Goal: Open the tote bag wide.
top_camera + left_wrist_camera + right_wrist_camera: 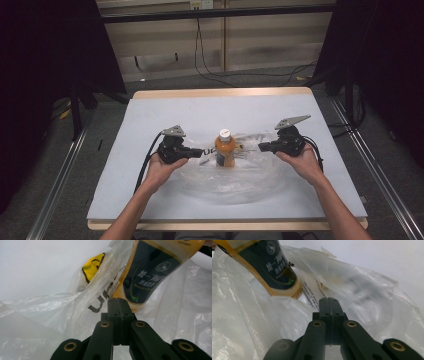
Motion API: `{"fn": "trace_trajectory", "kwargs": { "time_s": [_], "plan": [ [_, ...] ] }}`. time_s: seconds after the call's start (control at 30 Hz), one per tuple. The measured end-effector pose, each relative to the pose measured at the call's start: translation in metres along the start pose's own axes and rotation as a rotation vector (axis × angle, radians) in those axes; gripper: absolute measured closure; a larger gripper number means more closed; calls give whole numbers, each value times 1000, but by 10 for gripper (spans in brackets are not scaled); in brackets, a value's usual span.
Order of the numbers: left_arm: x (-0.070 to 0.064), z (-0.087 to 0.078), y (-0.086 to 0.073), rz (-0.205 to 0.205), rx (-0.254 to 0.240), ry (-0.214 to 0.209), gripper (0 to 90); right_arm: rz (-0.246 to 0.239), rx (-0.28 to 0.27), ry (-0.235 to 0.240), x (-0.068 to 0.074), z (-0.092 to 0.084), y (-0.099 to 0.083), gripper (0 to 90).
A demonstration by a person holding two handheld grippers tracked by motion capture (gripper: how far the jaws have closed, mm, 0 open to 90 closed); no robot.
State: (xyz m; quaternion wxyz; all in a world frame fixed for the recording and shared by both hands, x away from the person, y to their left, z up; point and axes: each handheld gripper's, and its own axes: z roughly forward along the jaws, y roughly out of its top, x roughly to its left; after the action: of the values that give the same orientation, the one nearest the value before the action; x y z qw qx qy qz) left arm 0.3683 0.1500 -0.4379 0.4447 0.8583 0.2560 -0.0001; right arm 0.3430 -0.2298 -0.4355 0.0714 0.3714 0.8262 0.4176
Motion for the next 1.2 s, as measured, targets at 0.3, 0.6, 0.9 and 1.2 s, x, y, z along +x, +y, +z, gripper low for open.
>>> {"fn": "trace_trajectory", "kwargs": {
  "time_s": [0.3, 0.6, 0.9, 1.2],
  "plan": [
    [-12, -21, -5, 2, -138, -19, 900, 24, -147, -6, 18, -12, -5, 900],
    [-33, -41, -15, 47, -229, 47, 643, 18, -227, -23, 36, -30, -21, 471],
    [-44, -60, -34, 22, -276, 143, 273, 51, -303, -82, 47, -54, -37, 141],
    [-44, -73, -58, -14, -287, 192, 114, 84, -337, -128, 51, -74, -60, 76]
  ]
}}
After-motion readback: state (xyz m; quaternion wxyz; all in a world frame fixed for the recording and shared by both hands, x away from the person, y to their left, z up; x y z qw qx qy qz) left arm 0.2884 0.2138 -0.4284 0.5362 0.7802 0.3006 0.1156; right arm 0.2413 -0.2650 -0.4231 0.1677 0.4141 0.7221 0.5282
